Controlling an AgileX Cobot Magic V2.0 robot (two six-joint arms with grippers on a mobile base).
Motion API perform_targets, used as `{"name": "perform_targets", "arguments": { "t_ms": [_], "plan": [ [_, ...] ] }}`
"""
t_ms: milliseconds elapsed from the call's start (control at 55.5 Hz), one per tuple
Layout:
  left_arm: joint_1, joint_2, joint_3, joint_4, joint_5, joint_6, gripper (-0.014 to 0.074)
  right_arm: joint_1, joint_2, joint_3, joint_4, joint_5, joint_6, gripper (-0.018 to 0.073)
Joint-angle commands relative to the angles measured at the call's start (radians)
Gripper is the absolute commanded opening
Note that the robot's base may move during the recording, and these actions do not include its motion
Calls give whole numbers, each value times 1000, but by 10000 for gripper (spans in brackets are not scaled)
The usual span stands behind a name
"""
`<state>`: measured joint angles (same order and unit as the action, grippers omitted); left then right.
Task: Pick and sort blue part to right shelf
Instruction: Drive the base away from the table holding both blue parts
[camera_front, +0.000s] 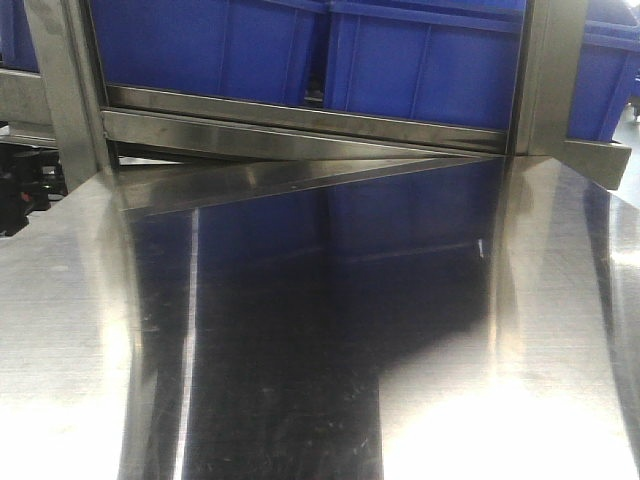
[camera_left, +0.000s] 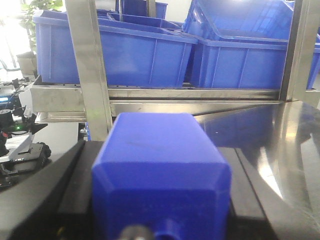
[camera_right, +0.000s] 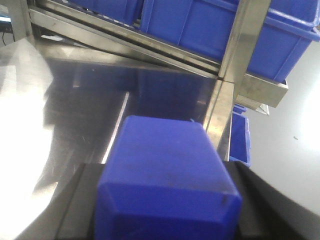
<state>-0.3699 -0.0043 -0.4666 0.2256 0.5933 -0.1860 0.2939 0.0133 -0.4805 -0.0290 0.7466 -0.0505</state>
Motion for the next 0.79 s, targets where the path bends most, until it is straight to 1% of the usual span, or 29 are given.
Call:
{"name": "perform_targets", "arguments": {
  "t_ms": [0,774],
  "plan": [
    [-6,-14,-26,11,-82,-10,262,-6,25,-28,-1,-129,2,197],
    [-6,-14,-26,11,-82,-10,262,-6,25,-28,-1,-124,2,197]
  ]
}}
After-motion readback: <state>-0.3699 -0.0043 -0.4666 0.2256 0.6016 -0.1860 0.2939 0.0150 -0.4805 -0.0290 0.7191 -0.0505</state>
